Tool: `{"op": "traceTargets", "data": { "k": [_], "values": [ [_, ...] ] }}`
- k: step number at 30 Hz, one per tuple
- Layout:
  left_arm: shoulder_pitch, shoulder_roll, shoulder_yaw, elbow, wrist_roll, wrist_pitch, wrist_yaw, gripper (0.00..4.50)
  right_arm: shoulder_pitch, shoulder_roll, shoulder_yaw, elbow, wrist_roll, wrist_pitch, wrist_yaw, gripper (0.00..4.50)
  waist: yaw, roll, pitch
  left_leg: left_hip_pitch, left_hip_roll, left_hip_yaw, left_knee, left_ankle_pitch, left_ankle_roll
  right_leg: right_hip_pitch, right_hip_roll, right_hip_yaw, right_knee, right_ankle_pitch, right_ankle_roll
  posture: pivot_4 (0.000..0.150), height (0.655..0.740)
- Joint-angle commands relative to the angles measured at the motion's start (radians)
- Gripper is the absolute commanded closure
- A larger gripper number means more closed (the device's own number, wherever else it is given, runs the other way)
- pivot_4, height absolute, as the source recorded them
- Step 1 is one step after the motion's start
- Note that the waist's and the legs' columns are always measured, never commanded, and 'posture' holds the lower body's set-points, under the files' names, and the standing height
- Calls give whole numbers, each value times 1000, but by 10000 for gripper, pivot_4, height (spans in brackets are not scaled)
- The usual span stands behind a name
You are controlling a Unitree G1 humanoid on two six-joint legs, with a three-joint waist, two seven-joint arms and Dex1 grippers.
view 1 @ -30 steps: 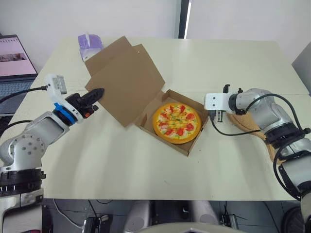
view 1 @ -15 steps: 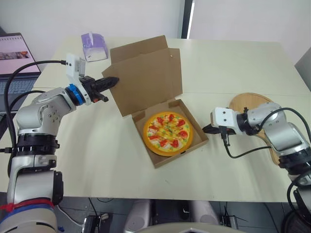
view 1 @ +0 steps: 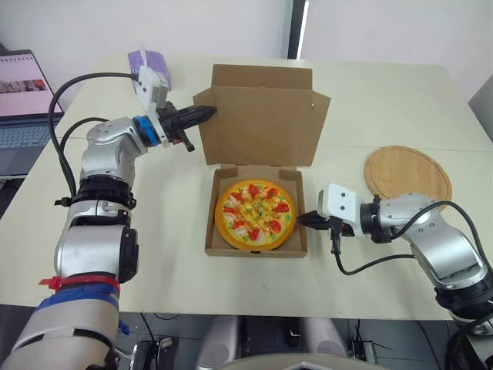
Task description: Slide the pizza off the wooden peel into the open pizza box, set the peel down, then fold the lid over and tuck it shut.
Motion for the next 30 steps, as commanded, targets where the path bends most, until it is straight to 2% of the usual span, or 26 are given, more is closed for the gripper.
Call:
{"op": "traceTargets", "data": {
  "k": [1, 5, 11, 12, 21, 23, 25, 30],
  "values": [
    [-40, -2, 42, -2, 11, -80, -18, 45000, -31, 28, -195, 40, 102, 58, -75, 38455, 0, 0, 0, -1, 0, 0, 0, 0, 0, 0, 0, 0, 0, 0, 0, 1500, 7251],
    [-34, -5, 56, -24, 15, -81, -34, 45000, -111, 81, -281, 125, 139, 88, -175, 24890, -1, 0, 0, -1, 0, 1, 1, 0, 0, -1, 0, 1, 2, 1, 1, 1500, 7251],
    [-29, -12, 74, -61, 13, -68, -45, 45000, -244, 158, -303, 229, 183, 160, -277, 2727, -6, 0, 0, -1, 0, 3, 0, 0, 1, -3, 0, 3, 3, 1, 1, 1500, 7251],
    [-29, -12, 76, -65, 13, -65, -45, 45000, -264, 173, -308, 244, 200, 173, -285, 138, -6, 0, 0, -1, 0, 2, 0, 0, 1, -3, 0, 3, 3, 1, 1, 1500, 7251],
    [-29, -17, 83, -66, 19, -61, -42, 45000, -401, 234, -304, 356, 275, 209, -320, 138, -6, 0, 0, -3, 0, 2, 1, 0, 1, -4, 0, 2, 3, 1, 1, 1500, 7251],
    [-30, -18, 84, -65, 20, -60, -41, 45000, -410, 237, -296, 367, 278, 205, -324, 3876, -7, 0, 0, -3, 0, 2, 1, 0, 1, -4, 0, 2, 3, 1, 1, 1500, 7251],
    [-30, -18, 85, -65, 21, -58, -40, 45000, -413, 236, -289, 370, 278, 199, -323, 9734, -7, 0, 0, -4, 0, 2, 1, 0, 1, -4, 0, 2, 3, 1, 1, 1500, 7251],
    [-31, -21, 90, -66, 18, -47, -35, 45000, -416, 247, -275, 371, 271, 184, -338, 27330, -8, 0, 0, -4, 0, 2, 1, 0, 1, -5, 0, 2, 4, 1, 1, 1500, 7251]
  ]
}}
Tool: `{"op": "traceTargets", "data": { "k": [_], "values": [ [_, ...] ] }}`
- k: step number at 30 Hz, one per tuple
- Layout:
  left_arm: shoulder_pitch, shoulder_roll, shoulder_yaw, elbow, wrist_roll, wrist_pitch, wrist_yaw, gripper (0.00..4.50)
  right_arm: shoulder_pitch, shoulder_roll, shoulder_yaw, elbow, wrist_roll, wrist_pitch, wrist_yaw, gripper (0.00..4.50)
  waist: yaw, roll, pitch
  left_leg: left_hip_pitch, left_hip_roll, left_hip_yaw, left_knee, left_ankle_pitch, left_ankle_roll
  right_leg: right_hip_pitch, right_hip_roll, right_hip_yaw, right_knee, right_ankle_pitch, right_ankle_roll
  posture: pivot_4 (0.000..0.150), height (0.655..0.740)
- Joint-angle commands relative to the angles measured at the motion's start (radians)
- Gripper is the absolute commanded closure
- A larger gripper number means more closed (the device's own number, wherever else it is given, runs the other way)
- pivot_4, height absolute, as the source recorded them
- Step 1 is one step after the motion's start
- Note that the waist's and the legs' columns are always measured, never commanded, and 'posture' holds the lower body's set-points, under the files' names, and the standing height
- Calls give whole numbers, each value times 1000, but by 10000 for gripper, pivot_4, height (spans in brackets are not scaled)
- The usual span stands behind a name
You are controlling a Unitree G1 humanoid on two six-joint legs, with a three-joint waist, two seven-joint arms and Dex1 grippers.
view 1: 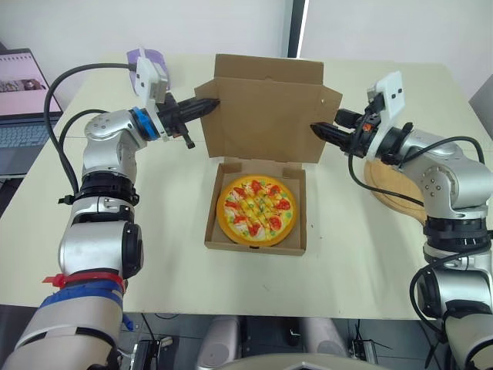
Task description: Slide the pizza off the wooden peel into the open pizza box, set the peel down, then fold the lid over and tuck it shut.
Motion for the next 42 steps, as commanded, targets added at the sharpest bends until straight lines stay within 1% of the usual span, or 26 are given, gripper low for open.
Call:
{"op": "traceTargets", "data": {
  "k": [1, 4, 5, 7, 10, 13, 17, 20, 22, 25, 27, 31, 38, 42],
  "values": [
    [-27, 1, 33, -37, -11, 1, 11, 45000, -23, 9, -1, -16, 4, -34, -19, 31133, 0, 0, 0, 0, 0, 0, 0, 0, 0, 0, 0, 0, 0, 0, 0, 1500, 7251],
    [-27, -2, 37, -40, -16, 18, 15, 45000, -25, 11, 9, -11, -9, -46, -28, 41746, 0, 0, 0, 0, 0, 0, 0, 0, 0, 0, 0, 0, 1, 0, 0, 1500, 7251],
    [-27, -3, 38, -41, -15, 21, 17, 45000, -26, 10, 12, -10, -11, -48, -30, 44586, 0, 0, 0, 0, 0, 0, 1, 0, 0, 0, 0, 0, 1, 0, 0, 1500, 7251],
    [-27, -5, 38, -43, -10, 30, 25, 45000, -26, 5, 16, -11, -18, -51, -36, 44586, -1, 0, 0, -1, 0, 0, 1, 0, 0, -1, 0, 0, 2, 0, 0, 1500, 7251],
    [-37, -19, 20, -30, 19, 52, 74, 45000, -34, -11, 9, -4, -39, -58, -62, 44586, 0, 0, 0, -2, 0, 1, 2, 0, 0, -3, 0, 1, 7, 0, 0, 1500, 7251],
    [-58, -46, -3, -20, 55, 63, 121, 45000, -38, -33, 6, 0, -65, -66, -85, 44586, 3, 0, 0, -3, -1, 1, 3, 0, 0, -4, 0, 1, 8, 0, 0, 1500, 7251],
    [-102, -81, -18, 9, 97, 58, 187, 45000, -37, -59, -2, 1, -84, -72, -108, 44586, 5, 0, 0, -12, -2, 1, 10, 0, 0, -14, -1, 2, 12, 0, 0, 1500, 7251],
    [-131, -108, -14, 22, 108, 71, 244, 45000, -36, -72, -1, 6, -110, -89, -130, 44586, 3, 0, 0, -13, -3, 3, 12, 0, 0, -15, -2, 3, 14, 0, 0, 1500, 7251],
    [-127, -127, -15, -18, 114, 82, 288, 45000, -30, -72, 2, -5, -131, -108, -155, 44586, 3, 0, 0, -13, -3, 3, 14, 0, 0, -15, -1, 4, 15, 0, 0, 1500, 7251],
    [-90, -137, -16, -127, 106, 111, 313, 45000, -20, -57, 6, -47, -147, -112, -193, 44586, 2, 0, 0, -13, -2, 3, 14, 0, 0, -15, -1, 5, 16, 0, 0, 1500, 7251],
    [-90, -135, -14, -134, 111, 114, 330, 45000, -32, -54, 10, -40, -151, -116, -202, 44586, 0, 0, 0, -13, -2, 3, 14, 0, 0, -16, -1, 5, 16, 0, 0, 1500, 7251],
    [-120, -136, -22, -41, 153, 59, 391, 45000, -82, -53, 39, 59, -184, -171, -204, 44586, 0, 0, 0, -13, -2, 4, 15, 0, 0, -16, -1, 6, 17, 0, 0, 1500, 7251],
    [-148, -145, -11, 56, 177, -12, 471, 45000, -202, -26, 102, 272, -259, -327, -201, 44586, -4, 0, 0, -13, -3, 4, 15, 0, 0, -16, -2, 5, 17, 0, 0, 1500, 7251],
    [-198, -149, -9, 141, 196, -65, 515, 45000, -263, -17, 114, 392, -289, -409, -194, 44586, -4, 0, 0, -13, -3, 4, 15, 0, 0, -16, -2, 5, 17, 0, 0, 1500, 7251]
  ]
}}
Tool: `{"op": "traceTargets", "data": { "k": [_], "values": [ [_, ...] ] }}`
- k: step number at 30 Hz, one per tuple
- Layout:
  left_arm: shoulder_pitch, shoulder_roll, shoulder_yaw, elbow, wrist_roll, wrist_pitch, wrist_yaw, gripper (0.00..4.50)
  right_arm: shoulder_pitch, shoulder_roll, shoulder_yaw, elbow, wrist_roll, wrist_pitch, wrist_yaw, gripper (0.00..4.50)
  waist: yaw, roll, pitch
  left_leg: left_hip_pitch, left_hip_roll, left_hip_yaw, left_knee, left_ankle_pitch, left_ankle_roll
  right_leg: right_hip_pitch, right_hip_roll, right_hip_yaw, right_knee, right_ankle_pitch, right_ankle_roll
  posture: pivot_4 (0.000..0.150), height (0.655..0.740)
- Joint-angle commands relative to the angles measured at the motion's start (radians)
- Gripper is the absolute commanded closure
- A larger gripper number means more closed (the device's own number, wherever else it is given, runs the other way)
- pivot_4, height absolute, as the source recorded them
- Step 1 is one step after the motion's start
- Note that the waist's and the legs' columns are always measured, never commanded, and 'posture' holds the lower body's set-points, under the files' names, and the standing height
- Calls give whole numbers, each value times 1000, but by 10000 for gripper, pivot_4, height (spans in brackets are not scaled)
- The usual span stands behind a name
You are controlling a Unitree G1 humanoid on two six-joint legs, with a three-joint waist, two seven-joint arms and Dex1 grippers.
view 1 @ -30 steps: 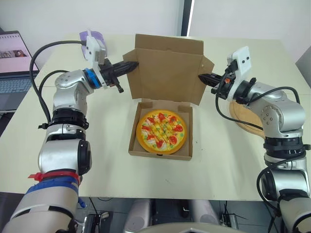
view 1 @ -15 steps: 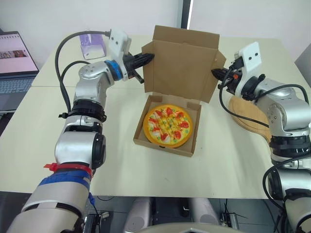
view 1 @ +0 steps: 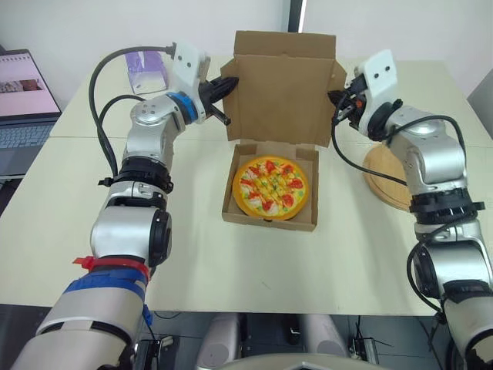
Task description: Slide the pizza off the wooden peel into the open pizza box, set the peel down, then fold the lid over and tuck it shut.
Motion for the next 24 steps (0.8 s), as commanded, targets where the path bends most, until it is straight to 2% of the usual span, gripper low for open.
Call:
{"op": "traceTargets", "data": {
  "k": [1, 5, 9, 16, 24],
  "values": [
    [-71, 11, 19, 57, 22, -63, 54, 45000, -76, -17, -35, 73, -39, -99, -12, 44586, 0, 0, 0, 0, 0, 0, 0, 0, 0, 0, 0, 0, 0, 0, 0, 1500, 7251],
    [-110, 1, 23, 110, 32, -86, 75, 45000, -107, -12, -41, 131, -46, -134, -6, 44586, -4, 0, 0, 0, -1, 0, 0, 0, 0, 0, -1, 0, 0, 0, 0, 1500, 7251],
    [-90, -12, 35, 65, 9, -68, 44, 45000, -52, -5, -58, 8, -17, -72, -17, 44586, -9, 0, 0, 0, 0, 0, 0, 0, 0, 0, -1, 0, 0, 0, 0, 1500, 7251],
    [62, -41, 72, -241, -69, 109, 82, 45000, 107, 60, -106, -339, 36, 136, -123, 44586, -14, 0, 0, -1, 0, 0, 1, 0, 0, -3, -1, 1, 7, 0, 0, 1500, 7251],
    [244, -105, 81, -652, -143, 355, 243, 45000, 198, 158, -115, -478, 24, 243, -249, 44586, -14, 0, 0, -1, 0, 1, 2, 0, 0, -3, -1, 2, 7, 0, 0, 1500, 7251]
  ]
}}
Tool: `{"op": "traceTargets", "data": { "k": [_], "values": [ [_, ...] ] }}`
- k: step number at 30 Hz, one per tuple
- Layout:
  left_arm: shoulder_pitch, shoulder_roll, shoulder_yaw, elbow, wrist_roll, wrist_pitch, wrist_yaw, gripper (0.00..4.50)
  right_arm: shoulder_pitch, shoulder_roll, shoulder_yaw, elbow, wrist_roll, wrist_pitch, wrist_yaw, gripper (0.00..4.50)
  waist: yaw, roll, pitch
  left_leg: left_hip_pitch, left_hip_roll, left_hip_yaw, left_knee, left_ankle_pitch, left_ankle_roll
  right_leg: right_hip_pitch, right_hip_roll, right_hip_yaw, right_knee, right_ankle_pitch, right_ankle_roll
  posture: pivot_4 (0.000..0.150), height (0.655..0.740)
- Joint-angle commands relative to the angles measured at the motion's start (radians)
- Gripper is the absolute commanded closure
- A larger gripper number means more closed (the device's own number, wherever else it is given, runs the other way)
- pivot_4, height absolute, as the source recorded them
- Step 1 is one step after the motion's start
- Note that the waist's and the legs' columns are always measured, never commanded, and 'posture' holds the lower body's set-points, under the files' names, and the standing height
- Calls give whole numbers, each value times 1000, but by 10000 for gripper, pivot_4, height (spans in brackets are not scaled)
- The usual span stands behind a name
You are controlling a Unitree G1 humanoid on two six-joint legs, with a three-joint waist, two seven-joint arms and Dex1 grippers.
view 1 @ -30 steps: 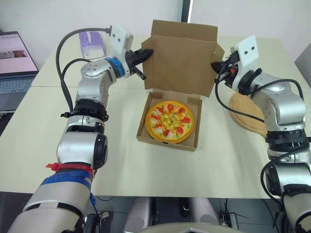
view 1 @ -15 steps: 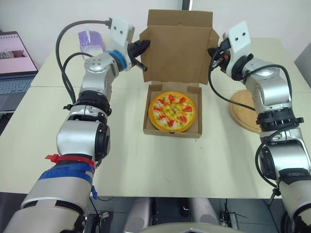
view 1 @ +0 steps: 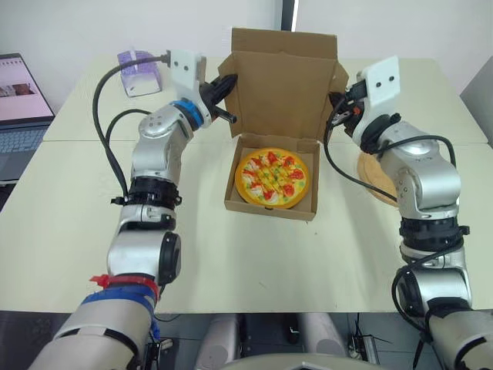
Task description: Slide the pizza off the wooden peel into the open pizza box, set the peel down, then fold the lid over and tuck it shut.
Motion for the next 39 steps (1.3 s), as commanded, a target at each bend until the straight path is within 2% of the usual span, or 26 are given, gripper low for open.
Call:
{"op": "traceTargets", "data": {
  "k": [1, 5, 12, 20, 30, 39],
  "values": [
    [36, -23, 16, -204, -48, 106, 73, 45000, 8, 36, -26, -75, 7, 32, -55, 44586, 0, 0, 0, 0, 0, 0, 0, 0, 0, 0, 0, 0, 0, 0, 0, 1500, 7251],
    [121, -64, 7, -378, -78, 207, 143, 45000, 25, 104, -38, -115, 15, 79, -120, 44586, 0, 0, 0, 1, 0, 0, 0, 0, 0, 0, 0, 0, 0, 0, 0, 1500, 7251],
    [208, -128, -10, -556, -91, 271, 235, 45000, 42, 162, -43, -190, 40, 160, -146, 44586, 0, 0, -1, 1, 0, 0, 0, 0, 0, 1, 0, 1, -1, 0, 0, 1500, 7251],
    [269, -155, -25, -638, -84, 264, 258, 45000, 72, 236, -55, -294, 90, 297, -172, 44586, 0, 0, -1, 2, 0, 0, 0, 0, 0, 1, 0, 1, -1, 0, 0, 1500, 7251],
    [427, -217, -75, -753, -73, 187, 262, 45000, 178, 286, -33, -365, 91, 333, -189, 44586, 0, -2, -8, 4, 0, 0, 0, 0, 0, 4, 0, 0, -1, 0, 0, 1500, 7251],
    [483, -230, -109, -799, -55, 161, 271, 45000, 161, 317, -48, -397, 124, 377, -182, 44586, 0, -5, -11, 5, 0, 0, 0, 0, 0, 5, 0, 0, -1, 0, 0, 1500, 7251]
  ]
}}
